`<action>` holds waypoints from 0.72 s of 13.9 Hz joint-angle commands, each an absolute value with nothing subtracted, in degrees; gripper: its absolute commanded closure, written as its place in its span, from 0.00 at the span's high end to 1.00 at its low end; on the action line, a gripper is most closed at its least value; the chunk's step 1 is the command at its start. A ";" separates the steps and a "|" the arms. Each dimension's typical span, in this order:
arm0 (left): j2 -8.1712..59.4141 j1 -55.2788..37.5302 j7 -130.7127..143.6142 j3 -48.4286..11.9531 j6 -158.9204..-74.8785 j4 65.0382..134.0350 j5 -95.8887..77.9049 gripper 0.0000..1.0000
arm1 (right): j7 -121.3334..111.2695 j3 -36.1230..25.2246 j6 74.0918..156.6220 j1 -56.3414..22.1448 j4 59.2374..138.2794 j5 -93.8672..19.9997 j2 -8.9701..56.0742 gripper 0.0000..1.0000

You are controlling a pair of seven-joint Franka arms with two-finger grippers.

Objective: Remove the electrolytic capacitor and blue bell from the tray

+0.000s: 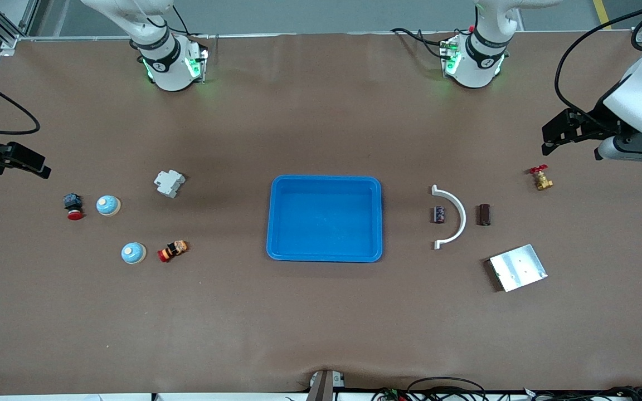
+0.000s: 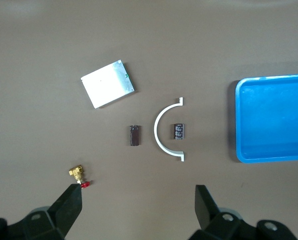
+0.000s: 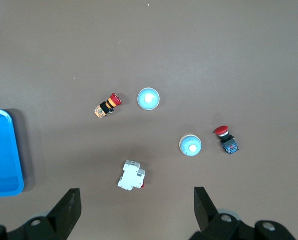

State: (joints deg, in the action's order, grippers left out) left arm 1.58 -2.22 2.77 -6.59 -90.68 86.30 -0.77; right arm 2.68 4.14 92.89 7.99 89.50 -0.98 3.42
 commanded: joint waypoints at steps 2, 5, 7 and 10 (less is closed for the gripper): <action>1.05 -2.11 3.69 -6.94 -90.18 86.40 -0.79 1.00 | 2.29 4.92 92.46 9.14 88.33 -1.76 3.96 1.00; 1.14 -2.11 3.69 -6.94 -90.26 86.40 -0.79 1.00 | 2.29 4.92 92.46 9.14 88.33 -1.76 3.96 1.00; 1.14 -2.20 3.69 -6.94 -90.26 86.40 -0.79 1.00 | 2.29 4.92 92.46 9.23 88.33 -2.37 3.96 1.00; 1.14 -1.85 3.69 -6.94 -90.26 86.40 -0.79 1.00 | 2.29 4.92 92.46 9.23 88.33 -2.37 3.96 1.00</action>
State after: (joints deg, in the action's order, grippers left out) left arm 1.58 -2.20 2.77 -6.62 -90.67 86.30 -0.77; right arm 2.68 4.14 92.89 8.01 89.50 -1.42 3.43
